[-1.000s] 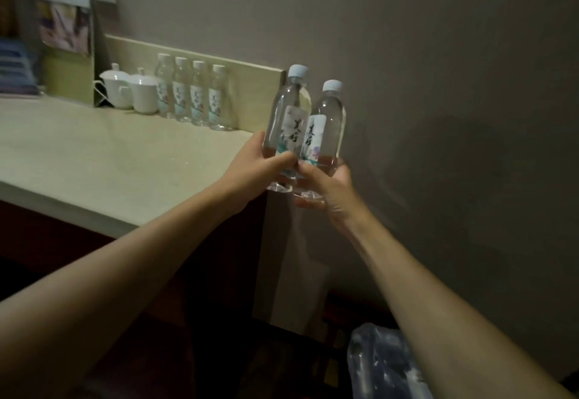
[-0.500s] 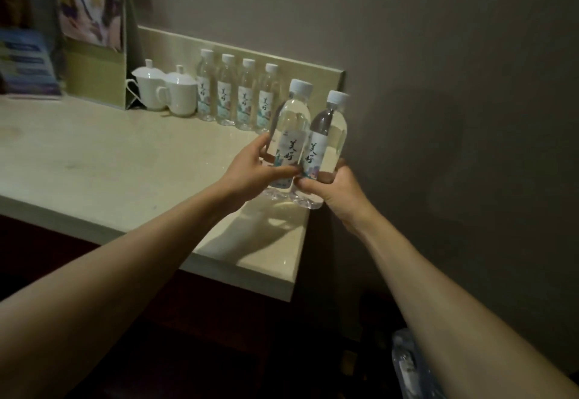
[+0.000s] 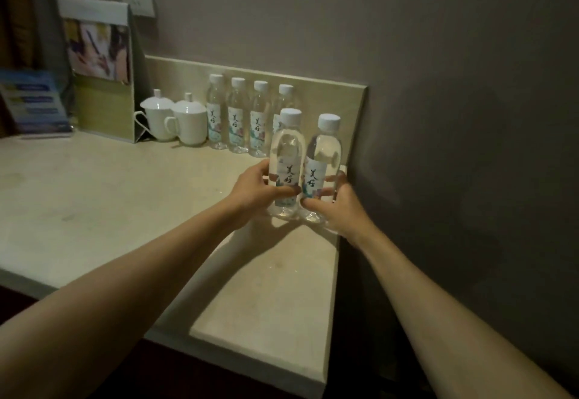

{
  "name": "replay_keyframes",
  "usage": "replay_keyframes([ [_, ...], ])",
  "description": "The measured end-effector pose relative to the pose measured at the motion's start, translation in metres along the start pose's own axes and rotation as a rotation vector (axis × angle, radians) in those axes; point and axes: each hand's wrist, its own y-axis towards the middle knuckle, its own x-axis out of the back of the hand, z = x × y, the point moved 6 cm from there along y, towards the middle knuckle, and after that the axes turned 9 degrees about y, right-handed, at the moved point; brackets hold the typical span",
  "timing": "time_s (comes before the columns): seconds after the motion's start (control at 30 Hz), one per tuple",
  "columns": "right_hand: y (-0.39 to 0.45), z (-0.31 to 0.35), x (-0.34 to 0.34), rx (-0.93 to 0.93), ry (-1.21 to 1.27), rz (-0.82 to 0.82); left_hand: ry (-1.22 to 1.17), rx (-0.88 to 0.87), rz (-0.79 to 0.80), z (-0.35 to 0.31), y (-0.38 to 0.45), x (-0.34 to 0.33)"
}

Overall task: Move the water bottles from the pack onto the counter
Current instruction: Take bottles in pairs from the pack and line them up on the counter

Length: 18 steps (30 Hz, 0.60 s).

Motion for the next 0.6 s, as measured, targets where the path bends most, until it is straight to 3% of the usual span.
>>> replay_keyframes([
  [0.13,0.029,-0.010,0.009,-0.036,-0.053,0.069,0.079,-0.010,-0.024,0.005,0.029,0.001],
  [0.6,0.071,-0.014,0.013,-0.064,0.004,-0.037,0.236,-0.102,-0.133,0.022,0.096,-0.006],
])
